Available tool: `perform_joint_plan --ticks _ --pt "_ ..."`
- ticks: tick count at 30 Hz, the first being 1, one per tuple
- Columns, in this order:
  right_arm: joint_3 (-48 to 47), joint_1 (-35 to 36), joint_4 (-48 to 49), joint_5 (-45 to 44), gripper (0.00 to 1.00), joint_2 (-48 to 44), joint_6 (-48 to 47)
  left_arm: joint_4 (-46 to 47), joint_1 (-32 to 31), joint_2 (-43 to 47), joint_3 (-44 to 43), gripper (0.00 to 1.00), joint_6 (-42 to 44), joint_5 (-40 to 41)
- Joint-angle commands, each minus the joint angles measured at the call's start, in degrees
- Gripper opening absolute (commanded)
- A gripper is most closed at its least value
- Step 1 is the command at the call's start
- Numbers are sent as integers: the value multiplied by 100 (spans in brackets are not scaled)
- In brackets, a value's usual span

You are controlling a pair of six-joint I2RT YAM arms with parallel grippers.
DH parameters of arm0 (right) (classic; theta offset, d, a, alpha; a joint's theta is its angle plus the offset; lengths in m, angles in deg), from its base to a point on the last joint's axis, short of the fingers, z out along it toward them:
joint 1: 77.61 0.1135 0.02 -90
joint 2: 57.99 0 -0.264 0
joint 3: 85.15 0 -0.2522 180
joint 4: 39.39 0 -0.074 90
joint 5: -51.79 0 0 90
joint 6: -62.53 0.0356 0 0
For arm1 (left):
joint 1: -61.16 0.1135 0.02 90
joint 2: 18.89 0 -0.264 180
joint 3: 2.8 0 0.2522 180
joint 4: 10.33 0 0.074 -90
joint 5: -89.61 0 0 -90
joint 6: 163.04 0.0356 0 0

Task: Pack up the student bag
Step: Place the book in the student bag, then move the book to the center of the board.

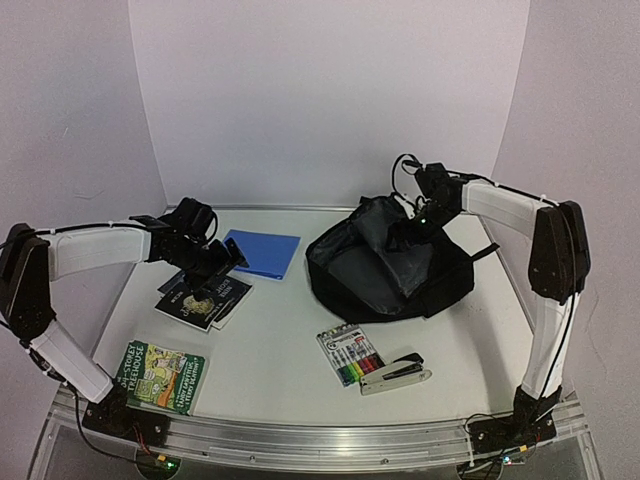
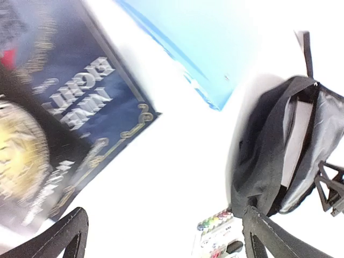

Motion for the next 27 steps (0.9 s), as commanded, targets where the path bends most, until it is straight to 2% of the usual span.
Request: perform_joint_plan --ticks 1,6,9,27 --pt "-357 -28 -143 93 87 -466 34 -806 113 356 -64 100 -84 644" --pt "-569 -30 -224 443 94 -553 66 -1479 436 458 -19 100 -138 736" --pt "-658 -32 -256 540 95 -524 88 -1594 868 482 131 100 -74 580" --pt "-1043 71 -355 1156 96 -413 260 -1539 2274 -716 -620 100 1766 422"
